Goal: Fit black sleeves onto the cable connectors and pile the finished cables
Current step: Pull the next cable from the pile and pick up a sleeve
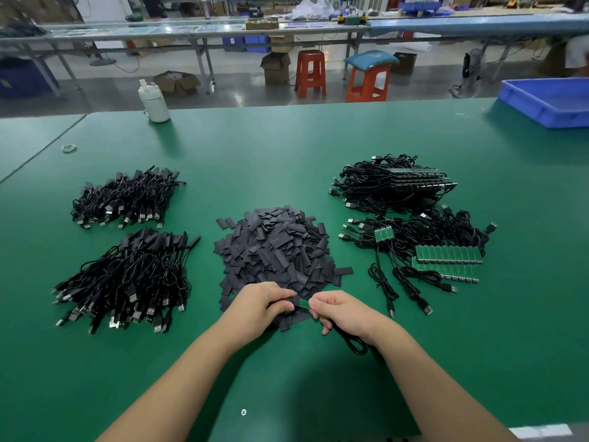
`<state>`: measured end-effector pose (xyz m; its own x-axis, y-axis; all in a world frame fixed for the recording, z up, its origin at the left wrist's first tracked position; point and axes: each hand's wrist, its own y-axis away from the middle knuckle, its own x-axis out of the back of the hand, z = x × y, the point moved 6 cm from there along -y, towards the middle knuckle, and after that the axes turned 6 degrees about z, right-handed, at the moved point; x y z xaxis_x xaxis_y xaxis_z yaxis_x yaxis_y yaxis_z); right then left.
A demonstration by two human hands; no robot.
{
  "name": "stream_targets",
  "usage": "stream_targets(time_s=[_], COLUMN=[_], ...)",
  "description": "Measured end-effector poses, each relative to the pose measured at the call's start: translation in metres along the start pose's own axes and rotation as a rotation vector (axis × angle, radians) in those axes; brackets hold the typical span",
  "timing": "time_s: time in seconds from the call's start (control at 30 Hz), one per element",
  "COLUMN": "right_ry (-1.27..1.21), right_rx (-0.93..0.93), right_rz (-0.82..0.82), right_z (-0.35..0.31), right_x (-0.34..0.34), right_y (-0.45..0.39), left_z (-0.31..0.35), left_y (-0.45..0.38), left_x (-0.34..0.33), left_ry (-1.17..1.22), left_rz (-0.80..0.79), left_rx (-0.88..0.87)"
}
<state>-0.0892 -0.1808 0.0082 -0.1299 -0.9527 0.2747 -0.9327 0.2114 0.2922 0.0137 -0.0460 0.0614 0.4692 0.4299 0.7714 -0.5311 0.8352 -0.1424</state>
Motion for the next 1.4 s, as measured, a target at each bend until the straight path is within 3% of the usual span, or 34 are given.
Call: stream_targets(time_s=[0.27,0.4,0.53,0.63,0.87,1.07,1.4], right_ry=[0.067,0.064,-0.139,-0.105,0.193,0.246,0.286], right_rx=[-0.003,0.023,-0.050,-0.071,-0.025,0.014,0.004], right_rz=[0.010,0.026,0.008,-0.017,0.068,0.130,0.136], right_z=[-0.007,-0.014,-0.021,-0.025,-0.033,-0.040,-0.036], right_x=[-0.005,-0.001,-0.002,-0.003,0.007,0.008,0.003], right_y=[0.003,0.008,0.010,0.010,0.010,0.013,0.012], left_z=[0.020,0.029,0.037,0.035,0.028,0.025,0.028], left_y=[-0.001,0.003,0.012,0.017,0.017,0.017,0.017], left_x=[-0.009,-0.006,0.005,0.002,-0.002,0.000,-0.007], left_ry=[-0.136,-0.158,-0.267,-0.288,-0.198,-0.049,-0.127], left_rz=[-0.095,0.014,0.186,0.208,0.184,0.228,0.188], left_rx=[-0.146,-0.193,-0.327,-0.373,-0.314,-0.236,-0.303])
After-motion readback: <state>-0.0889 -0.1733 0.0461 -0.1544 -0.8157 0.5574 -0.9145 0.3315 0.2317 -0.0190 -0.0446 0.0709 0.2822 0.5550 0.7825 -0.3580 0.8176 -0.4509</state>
